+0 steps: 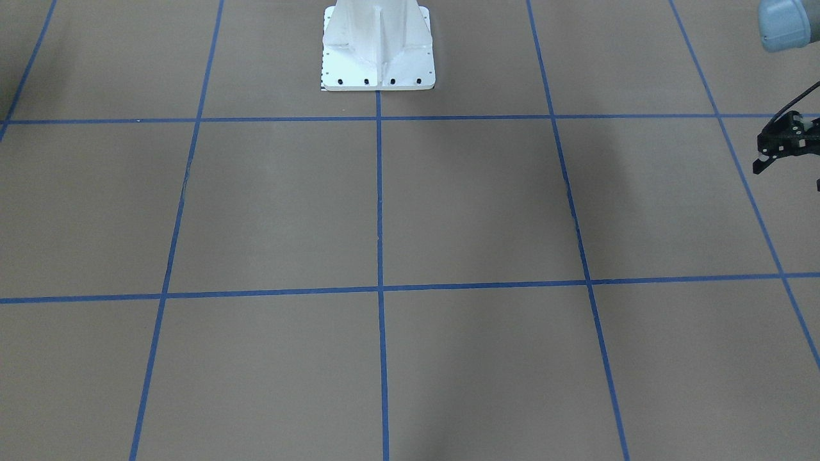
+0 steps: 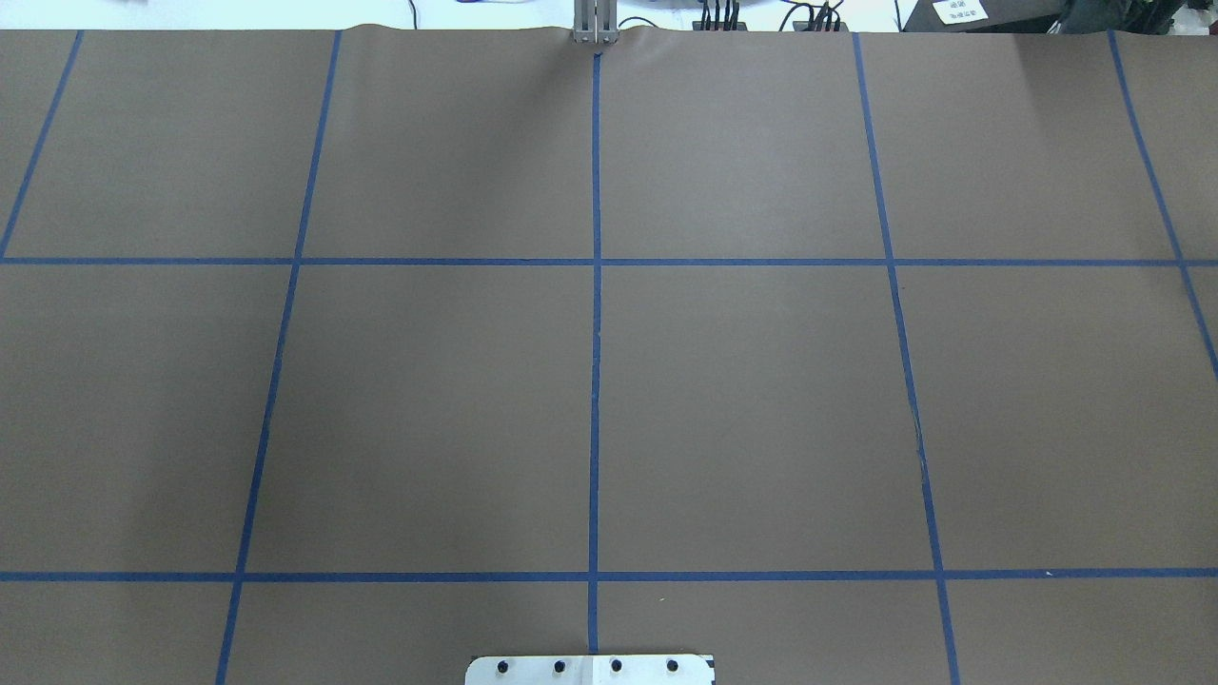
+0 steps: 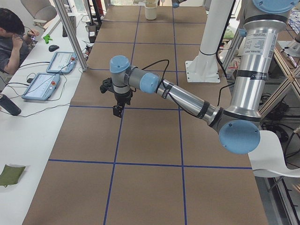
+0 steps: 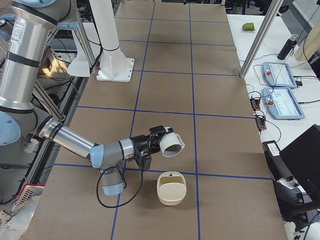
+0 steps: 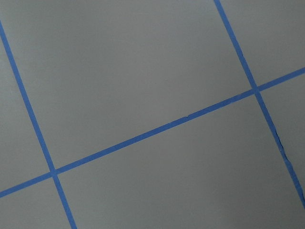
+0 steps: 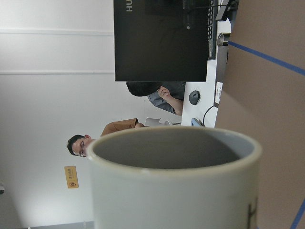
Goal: Left arm hands cup to right arm to dump lemon
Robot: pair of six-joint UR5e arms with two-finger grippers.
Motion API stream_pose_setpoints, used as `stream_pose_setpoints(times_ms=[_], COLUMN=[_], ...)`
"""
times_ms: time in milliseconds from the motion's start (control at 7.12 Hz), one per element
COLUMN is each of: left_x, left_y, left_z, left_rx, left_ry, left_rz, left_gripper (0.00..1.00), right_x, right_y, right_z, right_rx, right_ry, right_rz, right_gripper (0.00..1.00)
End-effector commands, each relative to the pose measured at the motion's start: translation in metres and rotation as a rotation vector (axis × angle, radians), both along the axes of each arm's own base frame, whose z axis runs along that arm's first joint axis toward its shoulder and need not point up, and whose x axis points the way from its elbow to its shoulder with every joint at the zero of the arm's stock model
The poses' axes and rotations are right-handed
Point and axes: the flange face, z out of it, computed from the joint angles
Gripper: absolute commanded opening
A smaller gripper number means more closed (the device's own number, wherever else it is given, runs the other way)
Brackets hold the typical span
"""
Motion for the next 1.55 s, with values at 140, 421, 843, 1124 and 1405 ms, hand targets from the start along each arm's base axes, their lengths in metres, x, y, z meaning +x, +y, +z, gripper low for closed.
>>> stream_pose_setpoints(times_ms=[140,421,843,1124,1405], left_x=[0.000,0.000,0.001,0.001,0.001], left_y=[0.000,0.000,0.000,0.000,0.000], left_z=[-0.001,-0.001,-0.002,-0.002,-0.002], left_rx=[0.003,0.002,0.003,0.002,0.000], left_ry=[0.001,0.001,0.003,0.003,0.002], left_rz=[0.000,-0.001,0.001,0.000,0.000], left_gripper=[1.00,1.00,1.00,1.00,1.00], right_x=[0.006,0.013,0.015,0.021,0.020], right_y=[-0.002,-0.005,-0.006,-0.002,-0.008], right_z=[0.001,0.000,0.000,-0.001,-0.007], right_rx=[-0.078,-0.130,-0.185,-0.162,-0.134], right_ry=[-0.220,-0.404,-0.589,-0.666,-0.667], right_rz=[0.017,0.050,0.027,0.050,0.042], right_gripper=[0.27,0.25,0.28,0.26,0.22])
